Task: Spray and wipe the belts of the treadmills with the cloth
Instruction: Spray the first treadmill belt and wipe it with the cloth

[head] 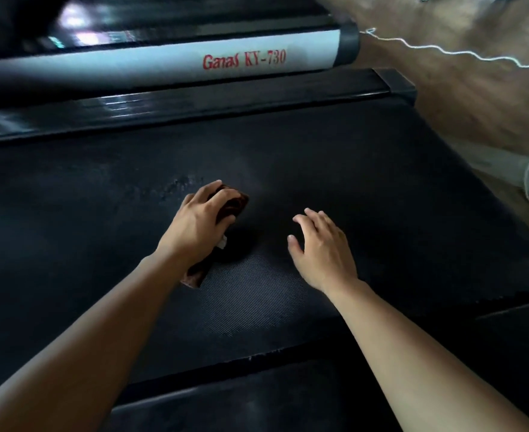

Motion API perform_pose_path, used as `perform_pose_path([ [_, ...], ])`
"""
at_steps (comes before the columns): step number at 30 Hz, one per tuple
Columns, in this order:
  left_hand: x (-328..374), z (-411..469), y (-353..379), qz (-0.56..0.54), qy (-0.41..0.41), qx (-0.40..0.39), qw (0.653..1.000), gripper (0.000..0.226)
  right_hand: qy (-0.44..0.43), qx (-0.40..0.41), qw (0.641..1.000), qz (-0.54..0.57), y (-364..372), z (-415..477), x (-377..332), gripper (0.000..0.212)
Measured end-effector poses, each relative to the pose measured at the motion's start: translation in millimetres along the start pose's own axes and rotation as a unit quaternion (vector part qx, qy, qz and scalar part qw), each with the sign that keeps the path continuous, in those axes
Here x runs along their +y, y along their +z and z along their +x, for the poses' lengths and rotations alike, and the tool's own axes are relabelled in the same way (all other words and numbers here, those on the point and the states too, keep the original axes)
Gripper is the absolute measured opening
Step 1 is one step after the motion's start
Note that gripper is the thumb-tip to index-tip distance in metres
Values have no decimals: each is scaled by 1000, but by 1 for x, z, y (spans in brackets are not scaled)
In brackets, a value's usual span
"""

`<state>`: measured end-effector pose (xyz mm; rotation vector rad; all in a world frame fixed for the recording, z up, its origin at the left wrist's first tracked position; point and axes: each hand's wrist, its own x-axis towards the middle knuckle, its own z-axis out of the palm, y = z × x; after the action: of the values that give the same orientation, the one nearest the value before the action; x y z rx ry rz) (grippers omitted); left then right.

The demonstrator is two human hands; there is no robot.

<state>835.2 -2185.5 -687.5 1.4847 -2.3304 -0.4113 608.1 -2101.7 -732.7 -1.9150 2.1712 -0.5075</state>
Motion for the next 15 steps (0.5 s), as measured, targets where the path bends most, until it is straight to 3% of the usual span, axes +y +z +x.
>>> perform_pose_path([
  [15, -166, -2, -70, 7, -183, 89, 979, 42, -52, -31, 998, 9, 42, 88, -103, 46],
])
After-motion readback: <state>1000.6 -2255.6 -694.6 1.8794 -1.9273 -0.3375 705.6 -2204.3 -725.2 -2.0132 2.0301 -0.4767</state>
